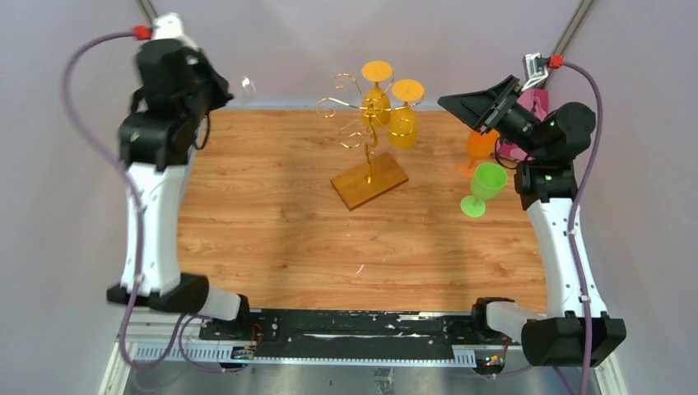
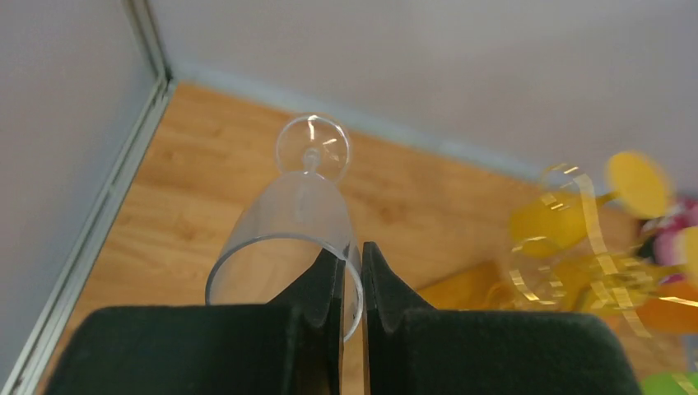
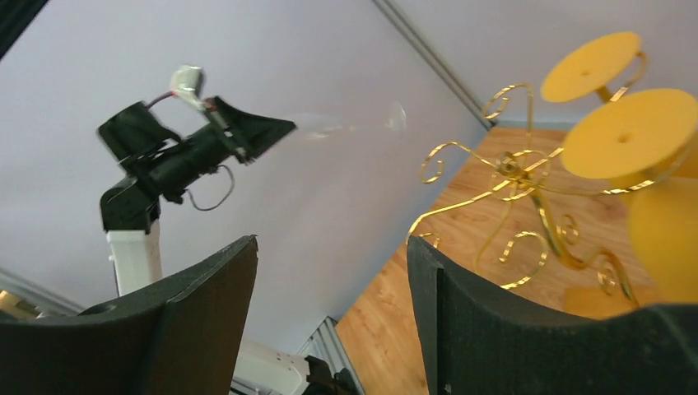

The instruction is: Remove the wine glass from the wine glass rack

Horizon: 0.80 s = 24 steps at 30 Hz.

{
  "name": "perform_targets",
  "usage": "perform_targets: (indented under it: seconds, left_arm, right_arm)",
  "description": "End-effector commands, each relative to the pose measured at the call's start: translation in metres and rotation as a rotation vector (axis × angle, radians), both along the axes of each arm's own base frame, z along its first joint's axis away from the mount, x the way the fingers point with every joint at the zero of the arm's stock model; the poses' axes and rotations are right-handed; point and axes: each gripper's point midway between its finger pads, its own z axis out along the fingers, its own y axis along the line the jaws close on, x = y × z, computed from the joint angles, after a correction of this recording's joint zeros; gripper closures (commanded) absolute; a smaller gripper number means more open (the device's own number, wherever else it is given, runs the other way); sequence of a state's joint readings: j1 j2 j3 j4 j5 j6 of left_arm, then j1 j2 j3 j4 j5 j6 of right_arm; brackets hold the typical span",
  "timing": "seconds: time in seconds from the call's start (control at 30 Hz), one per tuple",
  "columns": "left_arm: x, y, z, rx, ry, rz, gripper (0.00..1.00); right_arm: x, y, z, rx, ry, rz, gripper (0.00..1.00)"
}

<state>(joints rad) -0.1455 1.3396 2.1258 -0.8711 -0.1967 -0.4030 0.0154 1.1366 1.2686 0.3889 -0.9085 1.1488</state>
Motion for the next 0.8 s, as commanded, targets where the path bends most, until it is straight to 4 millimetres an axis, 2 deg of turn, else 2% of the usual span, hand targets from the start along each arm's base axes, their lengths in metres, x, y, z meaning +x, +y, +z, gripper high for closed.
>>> perform_targets:
  seconds: [0.0, 0.1, 0.23, 0.33, 0.47, 0.63, 0.77]
  left_arm:
    - [0.031, 0.000, -0.142, 0.180, 0.520, -0.037, 1.00]
    - [0.045, -0.013, -0.182, 0.188, 0.634, -0.117, 1.00]
    - [0.060, -0.016, -0.226, 0.233, 0.775, -0.151, 1.00]
    - [0.074, -0.020, -0.244, 0.249, 0.819, -0.181, 1.00]
    - [0.100, -0.035, -0.266, 0.229, 0.858, -0.247, 1.00]
    - [0.132, -0.040, -0.277, 0.229, 0.849, -0.256, 1.00]
    - [0.151, -0.047, -0.297, 0.220, 0.870, -0.278, 1.00]
  right_arm:
    - [0.018, -0.019, -0.041, -0.142, 0.099, -0.100, 0.29]
    - [0.028, -0.021, -0.056, -0.150, 0.140, -0.106, 0.30]
    - [0.042, -0.025, -0.076, -0.157, 0.200, -0.109, 0.32]
    - [0.051, -0.027, -0.088, -0.156, 0.235, -0.107, 0.33]
    - [0.057, -0.029, -0.094, -0.158, 0.251, -0.110, 0.35]
    - [0.060, -0.033, -0.096, -0.166, 0.244, -0.128, 0.35]
    - [0.064, -0.034, -0.100, -0.166, 0.256, -0.134, 0.35]
